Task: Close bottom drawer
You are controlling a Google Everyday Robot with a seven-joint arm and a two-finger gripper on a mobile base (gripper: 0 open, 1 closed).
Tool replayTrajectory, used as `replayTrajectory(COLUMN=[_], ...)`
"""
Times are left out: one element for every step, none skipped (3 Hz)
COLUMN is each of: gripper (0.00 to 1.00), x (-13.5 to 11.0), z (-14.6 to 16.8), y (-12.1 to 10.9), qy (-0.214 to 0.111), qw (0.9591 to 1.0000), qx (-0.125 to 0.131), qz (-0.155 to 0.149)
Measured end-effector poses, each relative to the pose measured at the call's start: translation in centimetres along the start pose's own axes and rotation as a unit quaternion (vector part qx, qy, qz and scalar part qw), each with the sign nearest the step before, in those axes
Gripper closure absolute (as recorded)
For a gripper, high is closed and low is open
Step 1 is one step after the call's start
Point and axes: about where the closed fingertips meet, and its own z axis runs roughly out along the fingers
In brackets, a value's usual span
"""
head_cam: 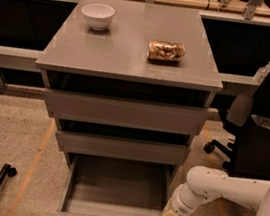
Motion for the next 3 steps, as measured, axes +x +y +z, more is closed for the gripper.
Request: replayTrajectory(gripper=[1.0, 1.0, 1.0], x=[-0.3, 0.2, 1.2], z=[0.2, 1.6, 4.3], y=[0.3, 0.2, 0.1], qy=[0.015, 0.023, 0.009], qw=[0.9998, 0.9997, 0.9999], qx=[-0.004, 0.001, -0.015], qz=[-0.013, -0.012, 0.001])
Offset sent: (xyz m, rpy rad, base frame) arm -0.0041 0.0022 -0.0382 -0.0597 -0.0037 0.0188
